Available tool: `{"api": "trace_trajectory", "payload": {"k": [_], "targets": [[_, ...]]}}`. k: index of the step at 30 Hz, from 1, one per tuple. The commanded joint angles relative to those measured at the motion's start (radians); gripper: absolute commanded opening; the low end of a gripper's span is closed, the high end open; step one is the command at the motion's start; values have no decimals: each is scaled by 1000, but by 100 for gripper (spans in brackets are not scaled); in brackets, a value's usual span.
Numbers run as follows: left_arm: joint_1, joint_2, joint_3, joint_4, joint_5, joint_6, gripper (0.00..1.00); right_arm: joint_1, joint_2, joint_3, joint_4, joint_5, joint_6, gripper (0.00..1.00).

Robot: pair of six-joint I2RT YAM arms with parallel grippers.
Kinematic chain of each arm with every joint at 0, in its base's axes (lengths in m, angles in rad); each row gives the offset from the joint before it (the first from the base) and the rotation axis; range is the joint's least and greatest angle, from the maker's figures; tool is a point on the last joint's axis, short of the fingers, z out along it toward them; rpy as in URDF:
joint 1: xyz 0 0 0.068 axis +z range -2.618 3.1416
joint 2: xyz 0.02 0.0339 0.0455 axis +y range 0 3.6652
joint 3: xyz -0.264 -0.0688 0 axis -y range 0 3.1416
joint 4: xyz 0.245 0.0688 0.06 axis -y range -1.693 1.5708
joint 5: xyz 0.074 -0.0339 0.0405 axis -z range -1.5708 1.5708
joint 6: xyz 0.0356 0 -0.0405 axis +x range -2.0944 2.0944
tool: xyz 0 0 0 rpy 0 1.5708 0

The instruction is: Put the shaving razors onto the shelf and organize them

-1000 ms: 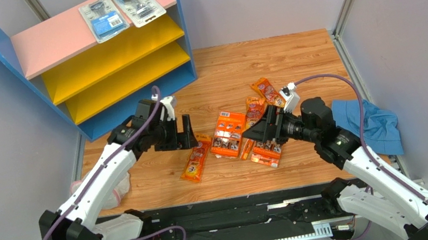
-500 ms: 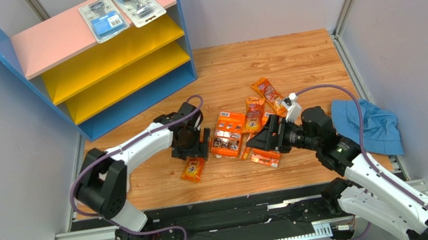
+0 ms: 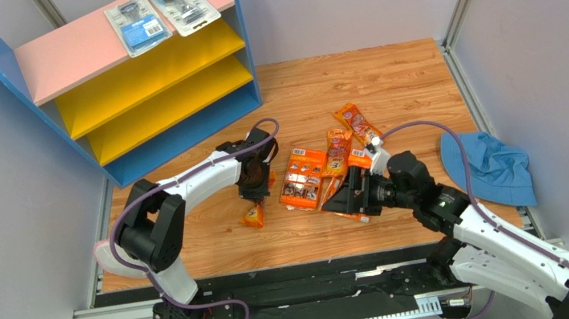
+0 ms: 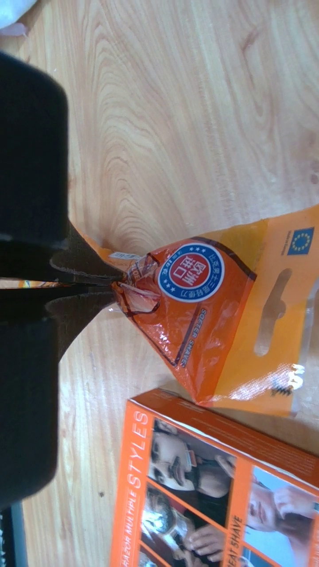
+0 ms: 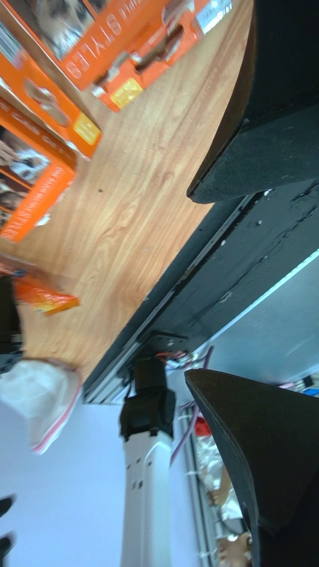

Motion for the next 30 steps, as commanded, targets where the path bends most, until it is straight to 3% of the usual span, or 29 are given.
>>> {"api": "trace_trajectory", "payload": {"k": [1, 7, 17, 24, 30], "targets": [[-5, 32, 35, -18, -14, 11, 0, 120, 94, 42, 47, 105, -13, 99], [-4, -104, 3, 5, 101, -32, 0, 235, 231, 71, 138, 185, 1, 98], [-5, -301, -95, 125, 386, -159, 0, 271, 420, 132, 419, 185, 53, 94], [-7, -341, -104, 129, 416, -179, 0, 305, 610, 232, 505, 159, 59, 90], [-8, -374, -119, 151, 448, -205, 0, 311, 704, 275, 477, 151, 81, 79]]}}
